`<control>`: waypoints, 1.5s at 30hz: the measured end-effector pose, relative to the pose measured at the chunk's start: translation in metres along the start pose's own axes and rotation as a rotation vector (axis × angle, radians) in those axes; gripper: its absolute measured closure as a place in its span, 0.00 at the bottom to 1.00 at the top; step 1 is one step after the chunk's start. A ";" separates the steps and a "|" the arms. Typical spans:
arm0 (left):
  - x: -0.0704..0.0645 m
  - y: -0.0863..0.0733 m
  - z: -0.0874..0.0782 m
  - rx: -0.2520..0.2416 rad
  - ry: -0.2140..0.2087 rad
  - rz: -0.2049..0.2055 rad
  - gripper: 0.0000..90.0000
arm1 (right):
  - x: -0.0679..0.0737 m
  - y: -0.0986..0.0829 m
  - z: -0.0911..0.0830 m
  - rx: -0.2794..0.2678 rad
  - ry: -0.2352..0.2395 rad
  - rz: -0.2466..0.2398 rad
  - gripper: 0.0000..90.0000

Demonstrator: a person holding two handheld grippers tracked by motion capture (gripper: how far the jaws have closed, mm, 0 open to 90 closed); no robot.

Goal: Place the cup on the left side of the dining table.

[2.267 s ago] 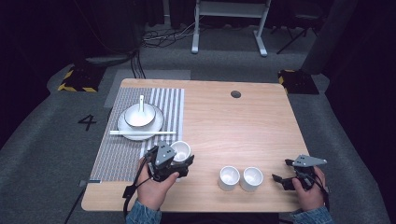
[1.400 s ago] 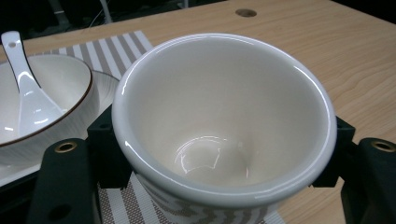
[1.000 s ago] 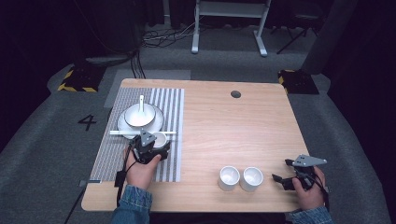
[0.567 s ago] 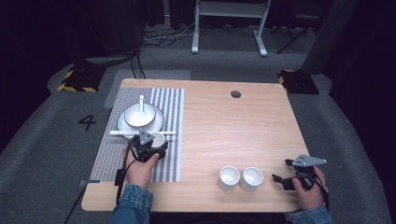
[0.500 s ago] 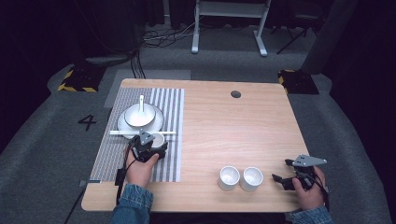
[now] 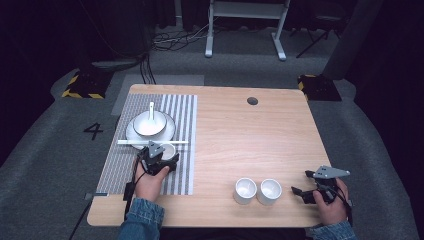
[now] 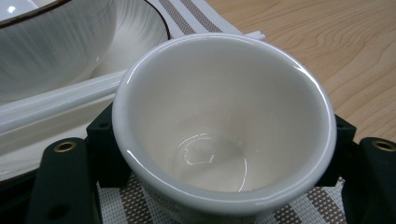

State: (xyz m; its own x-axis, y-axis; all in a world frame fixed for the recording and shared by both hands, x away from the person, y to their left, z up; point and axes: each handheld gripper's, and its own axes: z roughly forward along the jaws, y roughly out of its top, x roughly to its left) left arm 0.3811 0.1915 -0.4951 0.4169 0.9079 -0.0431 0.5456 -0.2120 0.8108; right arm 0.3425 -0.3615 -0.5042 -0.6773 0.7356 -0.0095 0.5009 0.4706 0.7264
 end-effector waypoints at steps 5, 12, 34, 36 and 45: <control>0.000 -0.002 0.002 0.027 0.018 -0.023 0.25 | 0.000 0.000 0.000 0.000 -0.001 0.001 0.10; -0.002 0.001 -0.002 0.014 0.030 -0.030 0.24 | 0.000 0.000 0.000 0.000 -0.001 0.001 0.10; -0.015 0.007 -0.059 -0.015 0.006 0.017 0.22 | 0.000 0.000 0.000 0.000 0.001 0.000 0.11; -0.016 0.007 -0.061 -0.018 0.004 0.018 0.22 | 0.000 0.000 0.000 -0.001 0.001 0.000 0.11; -0.016 0.004 -0.099 -0.063 0.004 0.027 0.22 | -0.002 0.001 0.001 0.002 0.011 -0.010 0.10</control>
State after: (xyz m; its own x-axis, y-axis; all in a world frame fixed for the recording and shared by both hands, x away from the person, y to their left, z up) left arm 0.3043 0.2115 -0.4339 0.4273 0.9039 -0.0186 0.4872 -0.2129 0.8470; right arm 0.3446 -0.3616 -0.5042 -0.6885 0.7251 -0.0090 0.4949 0.4790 0.7250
